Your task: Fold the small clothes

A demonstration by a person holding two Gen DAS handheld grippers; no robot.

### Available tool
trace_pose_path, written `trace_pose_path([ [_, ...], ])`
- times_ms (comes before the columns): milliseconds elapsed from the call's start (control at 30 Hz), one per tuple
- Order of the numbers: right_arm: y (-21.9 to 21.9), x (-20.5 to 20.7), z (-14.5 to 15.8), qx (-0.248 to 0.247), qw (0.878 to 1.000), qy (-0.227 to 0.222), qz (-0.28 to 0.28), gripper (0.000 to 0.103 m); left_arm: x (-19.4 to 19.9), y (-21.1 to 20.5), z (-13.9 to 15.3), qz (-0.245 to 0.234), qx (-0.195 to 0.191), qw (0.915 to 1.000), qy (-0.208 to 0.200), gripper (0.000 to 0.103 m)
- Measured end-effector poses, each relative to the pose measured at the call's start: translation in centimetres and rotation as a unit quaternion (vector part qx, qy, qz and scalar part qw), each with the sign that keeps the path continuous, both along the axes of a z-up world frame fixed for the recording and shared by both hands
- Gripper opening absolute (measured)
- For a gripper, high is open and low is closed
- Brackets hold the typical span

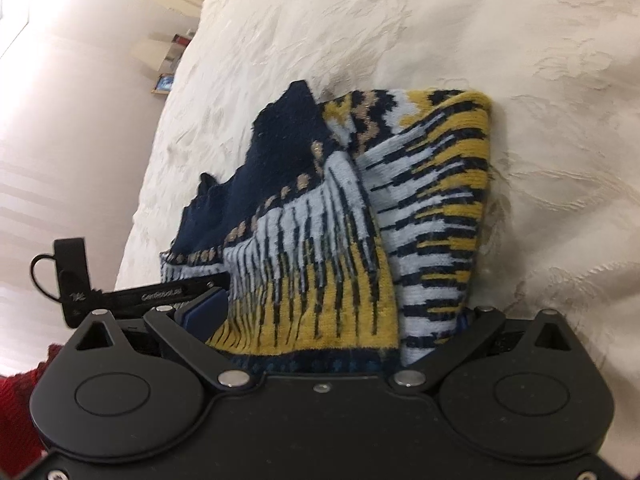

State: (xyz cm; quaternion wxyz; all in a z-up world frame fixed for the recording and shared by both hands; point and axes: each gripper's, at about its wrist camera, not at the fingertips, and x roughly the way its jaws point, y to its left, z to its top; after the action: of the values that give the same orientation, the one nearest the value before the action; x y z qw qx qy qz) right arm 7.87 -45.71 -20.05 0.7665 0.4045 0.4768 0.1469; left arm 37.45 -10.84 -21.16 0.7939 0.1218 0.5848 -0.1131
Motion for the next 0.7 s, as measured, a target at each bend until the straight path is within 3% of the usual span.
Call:
trace_pose_path([
  [67,-0.1,0.0,0.0,-0.002,1.000,0.001,-0.001,0.086,0.2,0.0,0.0,0.000,-0.002,1.0000,-0.004,0.103],
  [133,-0.3,-0.2,-0.2,-0.004,1.000,0.008,-0.007,0.058,0.1,0.0,-0.1,-0.001,-0.002,1.0000,-0.007,0.103],
  [267,-0.2,-0.2,0.0,0.005,1.000,0.010,-0.005,0.041,-0.6,0.2,0.2,-0.001,-0.001,1.0000,-0.007,0.103],
  [433,1.5,0.1,2.4,-0.054,0.998,0.011,0.006,0.038,-0.5,0.3,0.6,-0.003,-0.013,0.9999,0.003,0.103],
  [567,2.4,0.0,4.2,-0.073,0.997,0.016,0.002,0.037,-0.5,1.1,2.5,0.015,-0.043,0.9989,0.008,0.099],
  [700,3.8,-0.1,6.2,-0.095,0.995,0.013,0.004,0.037,-2.7,4.4,4.1,0.038,-0.054,0.9978,0.007,0.098],
])
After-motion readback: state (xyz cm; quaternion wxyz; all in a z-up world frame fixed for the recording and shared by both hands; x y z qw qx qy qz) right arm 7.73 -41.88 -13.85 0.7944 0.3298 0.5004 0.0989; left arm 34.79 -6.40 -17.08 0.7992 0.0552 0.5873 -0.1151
